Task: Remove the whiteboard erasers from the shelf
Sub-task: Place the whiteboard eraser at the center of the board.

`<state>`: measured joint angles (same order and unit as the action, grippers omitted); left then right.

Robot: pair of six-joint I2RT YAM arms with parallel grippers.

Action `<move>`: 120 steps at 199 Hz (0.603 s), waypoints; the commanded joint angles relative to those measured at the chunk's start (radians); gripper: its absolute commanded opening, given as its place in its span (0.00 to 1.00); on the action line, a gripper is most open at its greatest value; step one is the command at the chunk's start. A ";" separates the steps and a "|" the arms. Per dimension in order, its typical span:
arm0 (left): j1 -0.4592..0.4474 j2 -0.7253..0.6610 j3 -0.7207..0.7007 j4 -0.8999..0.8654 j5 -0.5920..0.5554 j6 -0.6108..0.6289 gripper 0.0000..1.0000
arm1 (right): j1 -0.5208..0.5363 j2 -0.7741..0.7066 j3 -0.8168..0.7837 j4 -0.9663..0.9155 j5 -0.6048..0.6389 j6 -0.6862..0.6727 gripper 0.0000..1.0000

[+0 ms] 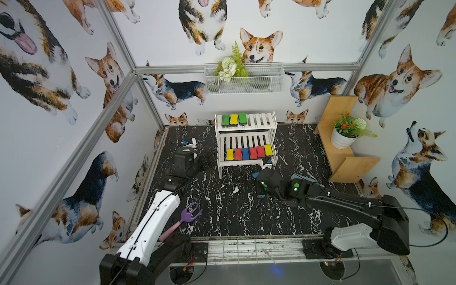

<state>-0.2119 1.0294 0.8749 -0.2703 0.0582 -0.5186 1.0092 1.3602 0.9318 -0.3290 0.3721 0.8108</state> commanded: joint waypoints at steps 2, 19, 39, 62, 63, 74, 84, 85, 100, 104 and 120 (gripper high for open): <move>0.000 -0.005 0.004 -0.006 -0.016 0.012 1.00 | 0.024 0.071 -0.039 0.174 0.032 0.101 0.39; 0.000 -0.005 0.004 -0.007 -0.017 0.011 1.00 | 0.046 0.150 -0.027 0.198 0.063 0.116 0.38; 0.000 -0.007 0.004 -0.010 -0.022 0.011 1.00 | 0.046 0.235 -0.012 0.218 0.066 0.134 0.38; 0.000 -0.012 0.004 -0.012 -0.025 0.012 1.00 | 0.045 0.320 0.017 0.217 0.072 0.129 0.38; 0.000 -0.013 0.004 -0.012 -0.025 0.012 1.00 | 0.045 0.324 0.019 0.216 0.073 0.129 0.38; 0.000 -0.015 0.003 -0.013 -0.028 0.012 1.00 | 0.040 0.361 0.039 0.203 0.078 0.134 0.38; 0.000 -0.015 0.001 -0.014 -0.028 0.012 1.00 | 0.039 0.386 0.050 0.203 0.080 0.136 0.38; 0.000 -0.015 0.001 -0.014 -0.028 0.012 1.00 | 0.039 0.389 0.052 0.203 0.080 0.137 0.38; 0.000 -0.014 0.001 -0.014 -0.026 0.012 1.00 | 0.033 0.423 0.072 0.185 0.087 0.151 0.38; 0.000 -0.012 0.001 -0.014 -0.027 0.013 1.00 | 0.030 0.431 0.075 0.182 0.087 0.152 0.38; 0.000 -0.011 0.001 -0.015 -0.027 0.014 1.00 | 0.020 0.450 0.074 0.180 0.088 0.160 0.38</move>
<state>-0.2119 1.0180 0.8749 -0.2829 0.0341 -0.5186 1.0401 1.7847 0.9962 -0.1463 0.4274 0.9413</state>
